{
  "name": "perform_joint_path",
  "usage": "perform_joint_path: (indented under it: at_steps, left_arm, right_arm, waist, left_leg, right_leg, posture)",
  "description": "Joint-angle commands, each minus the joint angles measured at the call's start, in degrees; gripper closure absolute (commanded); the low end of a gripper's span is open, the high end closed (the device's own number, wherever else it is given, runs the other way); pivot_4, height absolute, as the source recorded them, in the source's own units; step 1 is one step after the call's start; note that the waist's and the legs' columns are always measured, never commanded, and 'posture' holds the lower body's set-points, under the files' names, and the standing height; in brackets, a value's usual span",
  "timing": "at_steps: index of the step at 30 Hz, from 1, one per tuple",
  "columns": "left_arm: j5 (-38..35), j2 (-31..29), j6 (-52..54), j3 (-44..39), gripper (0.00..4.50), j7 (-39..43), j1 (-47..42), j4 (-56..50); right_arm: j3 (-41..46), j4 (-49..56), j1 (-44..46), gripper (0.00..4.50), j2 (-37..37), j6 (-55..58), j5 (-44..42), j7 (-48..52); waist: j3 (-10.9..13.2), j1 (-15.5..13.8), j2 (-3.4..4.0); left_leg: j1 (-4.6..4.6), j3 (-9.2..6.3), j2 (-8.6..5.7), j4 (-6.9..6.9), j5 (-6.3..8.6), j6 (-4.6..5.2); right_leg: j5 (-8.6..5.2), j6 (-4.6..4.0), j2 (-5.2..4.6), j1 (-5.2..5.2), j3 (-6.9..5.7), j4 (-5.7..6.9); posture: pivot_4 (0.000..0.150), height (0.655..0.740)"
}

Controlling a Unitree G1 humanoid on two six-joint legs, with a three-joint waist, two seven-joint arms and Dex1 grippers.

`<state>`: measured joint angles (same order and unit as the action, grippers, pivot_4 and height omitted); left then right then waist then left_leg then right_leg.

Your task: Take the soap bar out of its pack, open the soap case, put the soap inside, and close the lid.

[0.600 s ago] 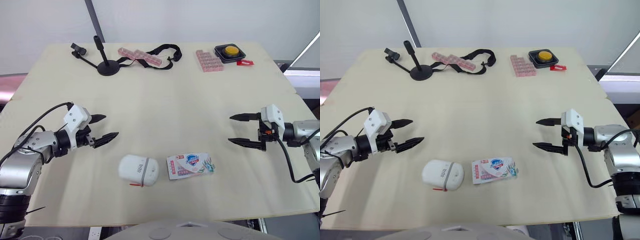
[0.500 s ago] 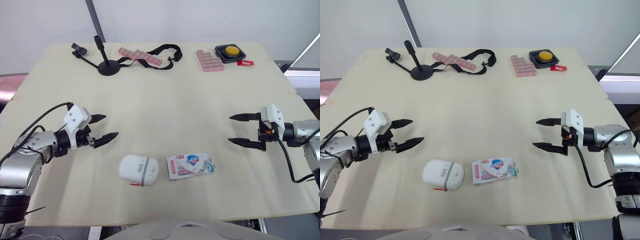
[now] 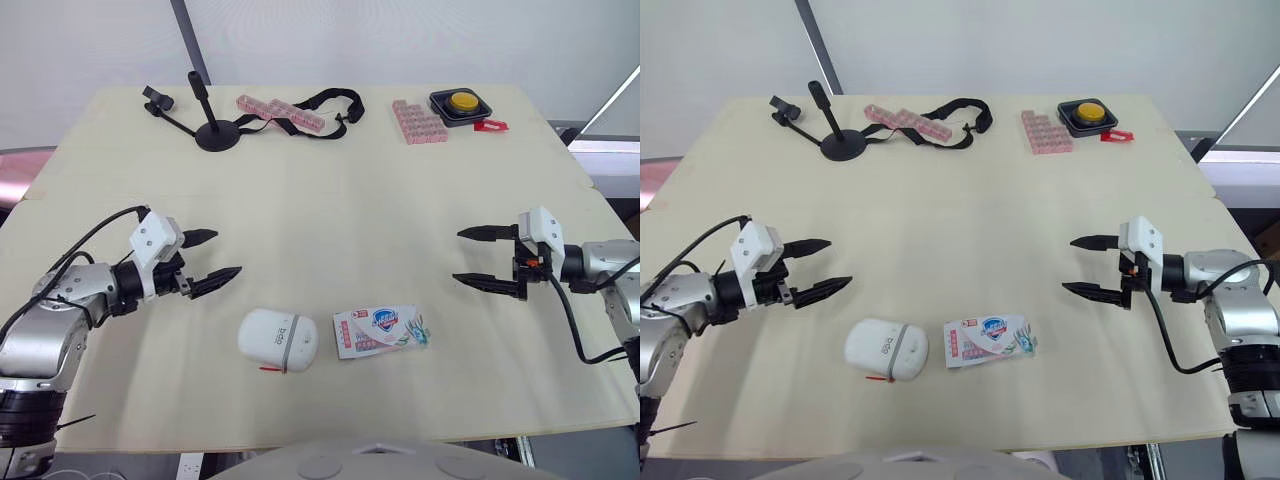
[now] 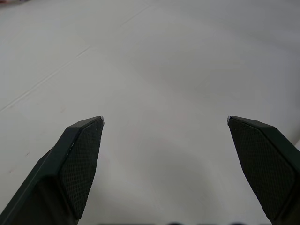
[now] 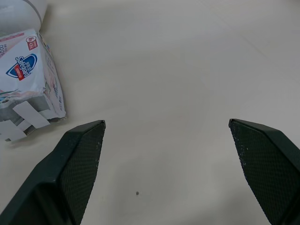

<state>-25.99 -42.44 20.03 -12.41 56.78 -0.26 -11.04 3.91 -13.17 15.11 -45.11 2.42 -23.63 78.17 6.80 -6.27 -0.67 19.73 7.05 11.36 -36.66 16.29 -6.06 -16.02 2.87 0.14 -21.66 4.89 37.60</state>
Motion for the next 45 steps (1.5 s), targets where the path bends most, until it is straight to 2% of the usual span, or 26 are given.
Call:
perform_joint_path:
  at_steps: [1,4,8,12,14,17,22,29,45]
  left_arm:
    - [-1.2,-0.1,-1.4,-1.6,0.01,0.5,-0.7,0.1]
    - [-1.7,0.1,-1.9,-1.3,0.01,0.8,-1.5,0.2]
    - [-6.1,0.4,-0.5,-0.8,0.01,3.4,-3.4,-4.1]
    - [-13.8,-1.6,4.4,0.6,0.01,7.5,-2.4,-14.1]
    - [-15.1,-2.5,4.3,1.2,0.01,10.0,-0.3,-17.6]
    - [-14.8,-3.0,2.4,1.8,0.01,12.4,2.9,-20.1]
    - [-13.6,0.1,-1.7,2.6,0.01,12.6,7.6,-21.0]
    - [-10.7,2.7,-6.8,6.6,0.01,13.2,11.4,-21.3]
    - [-8.3,2.4,-12.2,9.9,0.01,13.6,13.6,-21.5]
  right_arm:
    - [0.9,0.9,1.3,0.00,-0.5,0.2,-0.4,0.4]
    - [0.8,0.3,2.4,0.00,-0.7,-0.1,-0.2,1.2]
    - [-0.9,2.8,4.7,0.00,-2.8,1.4,-0.8,5.9]
    - [-5.2,14.1,5.9,0.00,-6.4,6.7,-2.4,11.7]
    - [-7.2,19.0,5.1,0.00,-7.7,8.1,-2.1,12.8]
    - [-9.0,23.9,3.3,0.00,-8.5,9.7,-1.3,11.3]
    - [-11.0,29.4,-0.7,0.00,-7.6,9.6,2.4,5.2]
    - [-11.7,30.5,-3.4,0.00,-8.3,8.4,5.0,3.3]
    - [-15.7,29.5,-3.1,0.00,-4.8,6.4,8.5,-0.1]
  waist:
    - [0.0,0.0,0.00]
    - [0.0,0.0,0.00]
    - [0.0,-0.2,0.00]
    - [0.0,-0.4,0.04]
    - [0.0,-0.5,0.04]
    - [0.0,-0.6,0.04]
    - [0.0,-1.0,0.04]
    - [0.0,0.2,0.05]
    - [0.0,1.7,0.05]
  left_leg:
    - [0.00,0.00,0.00,0.00,0.00,0.00]
    - [0.00,0.00,0.00,0.00,0.00,0.00]
    - [0.01,0.00,0.00,-0.05,0.00,0.01]
    - [0.02,0.00,0.02,-0.05,0.00,0.00]
    - [0.01,0.00,0.04,-0.01,0.01,-0.01]
    - [0.02,0.01,0.04,0.02,0.01,-0.02]
    - [0.00,0.00,0.04,0.02,0.00,0.00]
    - [-0.01,0.01,0.06,0.03,-0.01,0.00]
    - [-0.07,0.02,0.05,0.04,-0.01,0.01]
  right_leg:
    - [0.00,0.00,0.00,0.00,0.00,0.00]
    - [0.00,0.00,0.00,0.00,0.00,0.01]
    - [0.00,0.00,0.00,-0.01,-0.02,0.07]
    - [0.00,0.00,0.04,-0.02,0.01,0.07]
    - [0.00,0.00,0.09,-0.02,0.03,0.02]
    - [0.00,0.01,0.06,-0.02,0.03,-0.06]
    - [0.00,0.01,-0.07,-0.07,-0.09,-0.12]
    - [0.00,0.00,-0.21,-0.07,-0.04,-0.15]
    - [0.00,0.00,-0.09,-0.06,-0.01,-0.09]
  posture:
    - [0.150,0.7400]
    - [0.150,0.7400]
    - [0.150,0.7400]
    - [0.150,0.7400]
    - [0.150,0.7400]
    - [0.150,0.7400]
    - [0.150,0.7400]
    - [0.150,0.7400]
    - [0.150,0.7400]
